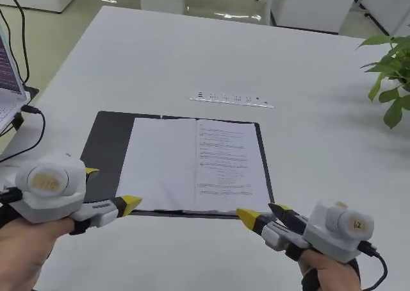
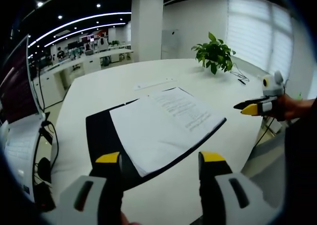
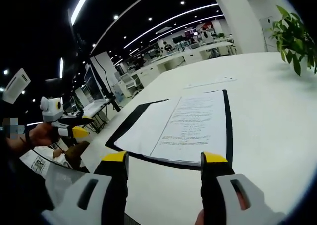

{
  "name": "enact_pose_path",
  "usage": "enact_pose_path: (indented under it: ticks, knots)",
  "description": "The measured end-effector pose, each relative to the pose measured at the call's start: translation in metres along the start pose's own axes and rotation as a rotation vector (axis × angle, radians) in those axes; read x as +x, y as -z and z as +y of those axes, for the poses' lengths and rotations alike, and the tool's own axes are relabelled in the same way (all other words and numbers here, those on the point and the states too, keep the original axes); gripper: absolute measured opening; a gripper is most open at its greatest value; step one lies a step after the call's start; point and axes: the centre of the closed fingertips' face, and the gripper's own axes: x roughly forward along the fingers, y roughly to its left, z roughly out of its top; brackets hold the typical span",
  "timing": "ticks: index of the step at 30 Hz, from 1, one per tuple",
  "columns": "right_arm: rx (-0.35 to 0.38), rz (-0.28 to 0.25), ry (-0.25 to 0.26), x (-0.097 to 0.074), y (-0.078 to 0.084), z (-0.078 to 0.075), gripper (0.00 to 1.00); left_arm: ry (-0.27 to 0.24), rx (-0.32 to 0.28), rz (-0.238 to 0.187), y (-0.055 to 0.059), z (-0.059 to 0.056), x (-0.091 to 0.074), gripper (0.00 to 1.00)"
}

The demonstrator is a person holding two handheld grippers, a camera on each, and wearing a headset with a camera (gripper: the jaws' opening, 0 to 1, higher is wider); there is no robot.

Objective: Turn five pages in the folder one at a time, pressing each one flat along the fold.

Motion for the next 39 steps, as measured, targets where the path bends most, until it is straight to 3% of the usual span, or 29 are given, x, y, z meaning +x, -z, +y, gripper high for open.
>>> enact_pose_path:
  ticks: [6, 11, 14, 20, 25, 29, 36, 39]
  knots:
    - [0.023, -0.015, 0.027, -0.013, 0.004, -0.012, 0.58, 0.003, 0.004, 0.036, 0.015, -0.006, 0.0, 0.61]
    - [0.032, -0.005, 0.035, -0.018, 0.012, -0.017, 0.58, 0.015, 0.003, 0.042, 0.018, -0.012, -0.001, 0.62]
    - [0.047, -0.01, 0.041, -0.022, 0.016, -0.02, 0.58, 0.029, 0.014, 0.068, 0.021, -0.018, 0.003, 0.63]
    - [0.027, 0.017, 0.051, -0.028, 0.025, -0.025, 0.58, 0.044, 0.018, 0.067, 0.014, -0.03, 0.014, 0.63]
    - [0.035, 0.023, 0.05, -0.031, 0.029, -0.03, 0.58, 0.05, 0.007, 0.094, 0.018, -0.04, 0.025, 0.64]
    - [0.04, 0.024, 0.051, -0.033, 0.031, -0.031, 0.58, 0.094, 0.043, 0.13, 0.02, -0.057, 0.034, 0.65]
    - [0.041, 0.034, 0.044, -0.035, 0.033, -0.035, 0.58, 0.143, 0.077, 0.162, 0.019, -0.073, 0.05, 0.67]
    - [0.043, 0.042, 0.038, -0.036, 0.036, -0.037, 0.59, 0.199, 0.098, 0.195, 0.02, -0.084, 0.055, 0.65]
